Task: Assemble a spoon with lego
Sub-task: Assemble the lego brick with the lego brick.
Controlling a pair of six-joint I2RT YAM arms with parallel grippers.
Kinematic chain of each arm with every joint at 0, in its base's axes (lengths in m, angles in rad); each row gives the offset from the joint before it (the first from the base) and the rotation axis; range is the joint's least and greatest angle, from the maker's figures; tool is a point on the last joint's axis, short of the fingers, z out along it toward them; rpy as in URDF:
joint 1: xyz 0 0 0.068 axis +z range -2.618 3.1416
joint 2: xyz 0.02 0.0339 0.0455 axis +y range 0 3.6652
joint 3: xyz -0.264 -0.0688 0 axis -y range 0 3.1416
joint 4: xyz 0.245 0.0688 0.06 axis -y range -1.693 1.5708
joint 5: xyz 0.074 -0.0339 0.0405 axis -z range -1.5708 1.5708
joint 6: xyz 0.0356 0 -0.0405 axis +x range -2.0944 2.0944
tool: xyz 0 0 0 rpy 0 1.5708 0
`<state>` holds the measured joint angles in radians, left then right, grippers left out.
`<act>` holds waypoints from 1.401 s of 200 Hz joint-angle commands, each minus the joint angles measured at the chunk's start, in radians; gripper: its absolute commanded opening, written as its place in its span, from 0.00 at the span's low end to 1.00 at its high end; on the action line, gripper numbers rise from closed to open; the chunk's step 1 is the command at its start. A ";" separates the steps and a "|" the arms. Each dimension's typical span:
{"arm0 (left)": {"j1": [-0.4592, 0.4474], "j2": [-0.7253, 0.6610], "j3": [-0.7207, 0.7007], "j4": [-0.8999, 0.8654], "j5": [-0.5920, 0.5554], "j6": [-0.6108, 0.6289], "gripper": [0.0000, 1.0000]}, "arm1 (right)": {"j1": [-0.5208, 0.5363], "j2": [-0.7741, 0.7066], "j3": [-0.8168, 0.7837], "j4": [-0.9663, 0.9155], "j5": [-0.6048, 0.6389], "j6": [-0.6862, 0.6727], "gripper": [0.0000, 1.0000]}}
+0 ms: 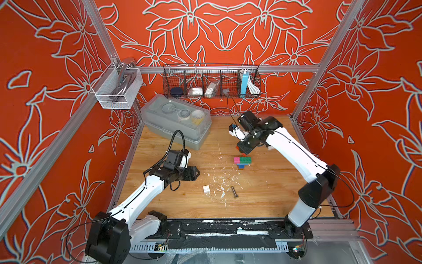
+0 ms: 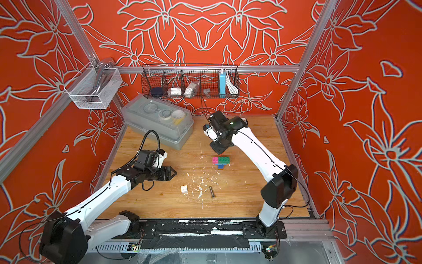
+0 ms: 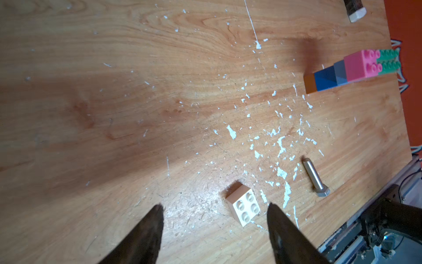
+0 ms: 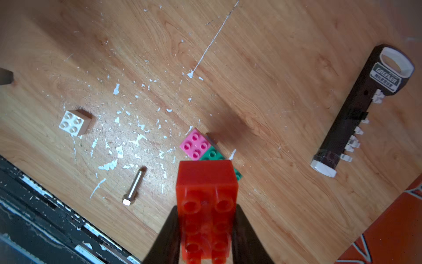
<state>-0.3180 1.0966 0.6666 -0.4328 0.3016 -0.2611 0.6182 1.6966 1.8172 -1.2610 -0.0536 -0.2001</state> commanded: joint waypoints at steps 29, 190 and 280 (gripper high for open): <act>-0.089 0.041 -0.047 0.125 0.025 0.026 0.71 | -0.003 0.061 0.012 -0.191 -0.041 -0.602 0.00; -0.170 0.014 -0.113 0.180 -0.030 0.040 0.71 | -0.054 0.229 0.040 -0.108 -0.037 -0.813 0.00; -0.170 0.020 -0.112 0.178 -0.042 0.044 0.71 | -0.059 0.281 0.058 -0.101 -0.038 -0.805 0.00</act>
<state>-0.4843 1.1255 0.5571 -0.2668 0.2691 -0.2344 0.5629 1.9682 1.8530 -1.3529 -0.0811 -0.9974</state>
